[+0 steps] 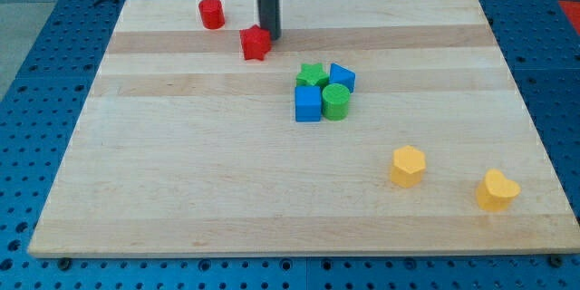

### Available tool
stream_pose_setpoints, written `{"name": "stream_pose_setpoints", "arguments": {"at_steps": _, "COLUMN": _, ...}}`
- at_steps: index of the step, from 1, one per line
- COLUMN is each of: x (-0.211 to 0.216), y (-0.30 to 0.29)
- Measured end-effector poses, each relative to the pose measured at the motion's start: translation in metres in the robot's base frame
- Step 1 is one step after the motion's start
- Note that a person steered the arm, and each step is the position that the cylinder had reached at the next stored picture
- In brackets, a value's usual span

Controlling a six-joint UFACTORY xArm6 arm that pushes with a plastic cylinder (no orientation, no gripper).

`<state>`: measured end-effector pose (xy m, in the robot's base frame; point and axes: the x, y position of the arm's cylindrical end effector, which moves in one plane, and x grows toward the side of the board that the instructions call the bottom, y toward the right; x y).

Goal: Move red star towards the bottom center

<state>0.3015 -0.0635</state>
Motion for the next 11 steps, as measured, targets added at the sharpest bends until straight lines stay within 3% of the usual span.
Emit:
{"name": "stream_pose_setpoints", "arguments": {"at_steps": 1, "x": 0.048, "y": -0.038}}
{"name": "stream_pose_setpoints", "arguments": {"at_steps": 2, "x": 0.058, "y": -0.058}}
{"name": "stream_pose_setpoints", "arguments": {"at_steps": 5, "x": 0.046, "y": -0.102}}
{"name": "stream_pose_setpoints", "arguments": {"at_steps": 7, "x": 0.114, "y": -0.1}}
{"name": "stream_pose_setpoints", "arguments": {"at_steps": 10, "x": 0.096, "y": -0.093}}
{"name": "stream_pose_setpoints", "arguments": {"at_steps": 11, "x": 0.095, "y": -0.064}}
